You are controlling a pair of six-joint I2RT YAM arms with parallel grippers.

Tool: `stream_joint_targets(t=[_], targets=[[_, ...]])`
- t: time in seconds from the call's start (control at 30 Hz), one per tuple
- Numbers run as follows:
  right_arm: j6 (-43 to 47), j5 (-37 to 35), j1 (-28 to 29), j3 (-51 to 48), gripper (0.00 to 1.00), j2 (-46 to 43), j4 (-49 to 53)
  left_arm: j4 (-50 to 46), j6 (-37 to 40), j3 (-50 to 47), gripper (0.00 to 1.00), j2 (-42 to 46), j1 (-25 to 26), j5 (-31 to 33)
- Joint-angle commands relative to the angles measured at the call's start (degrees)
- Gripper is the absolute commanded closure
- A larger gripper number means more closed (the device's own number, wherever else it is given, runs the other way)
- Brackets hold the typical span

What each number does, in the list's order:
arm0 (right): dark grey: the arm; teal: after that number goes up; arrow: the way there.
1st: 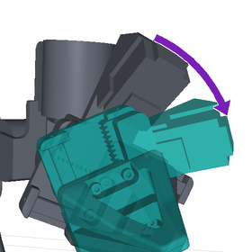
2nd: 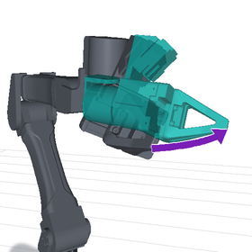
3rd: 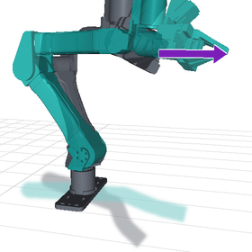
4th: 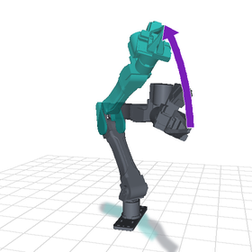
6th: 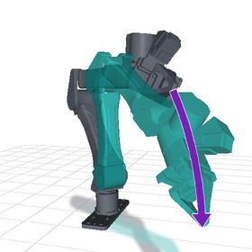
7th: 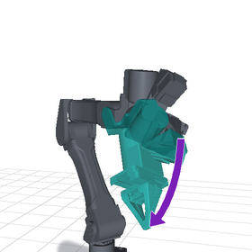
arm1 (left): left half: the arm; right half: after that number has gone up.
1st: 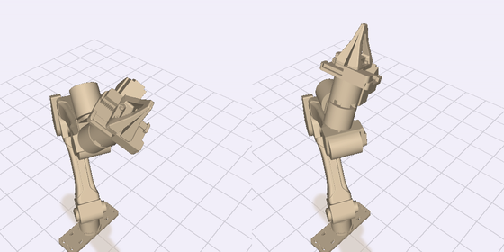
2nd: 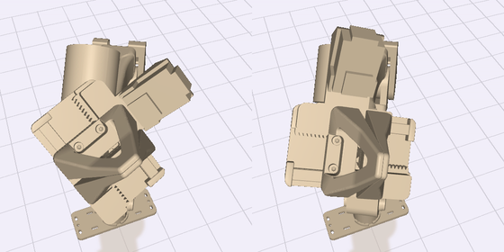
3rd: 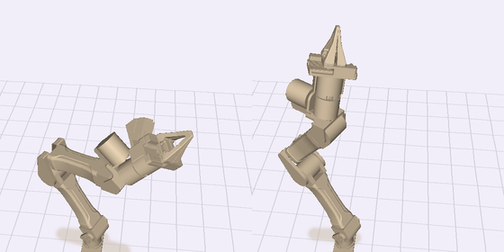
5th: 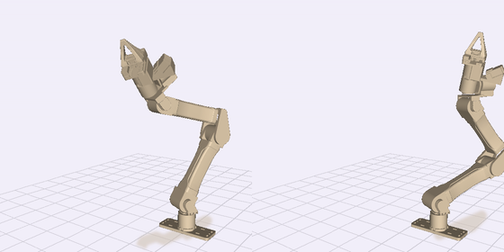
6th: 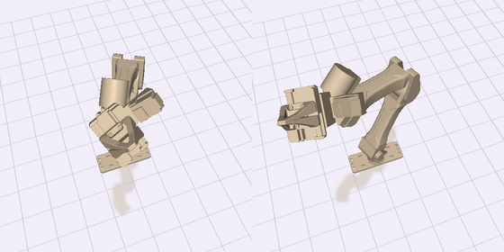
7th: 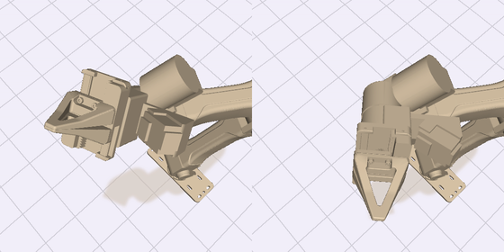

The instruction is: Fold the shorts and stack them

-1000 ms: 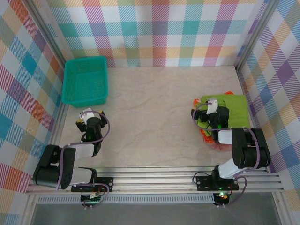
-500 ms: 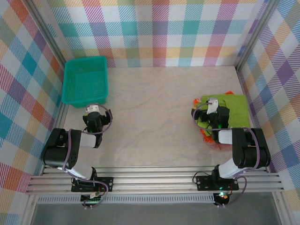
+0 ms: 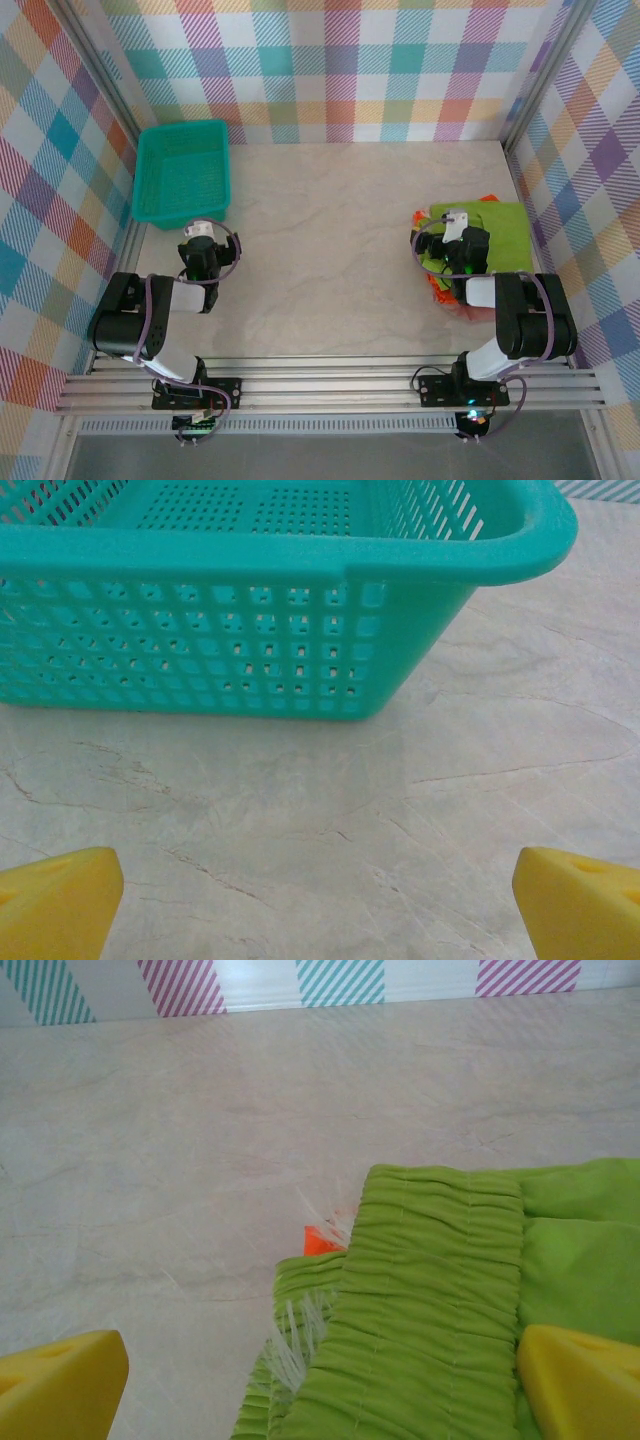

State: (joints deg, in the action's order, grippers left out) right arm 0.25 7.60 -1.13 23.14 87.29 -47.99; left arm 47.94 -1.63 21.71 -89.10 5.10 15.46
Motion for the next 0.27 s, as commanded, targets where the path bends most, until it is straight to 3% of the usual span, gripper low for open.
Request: stream_joint_targets(t=[0.0,0.23], targets=[[-1.0,-1.9,-0.2,0.4,0.01,0.7,0.4,-0.3,1.0,1.4,0.0,-0.2,0.1,-0.4],[-1.0,-2.0,-0.1,0.4,0.0,0.7,0.4,-0.3,1.1,1.4,0.0,-0.3,0.2,-0.4]])
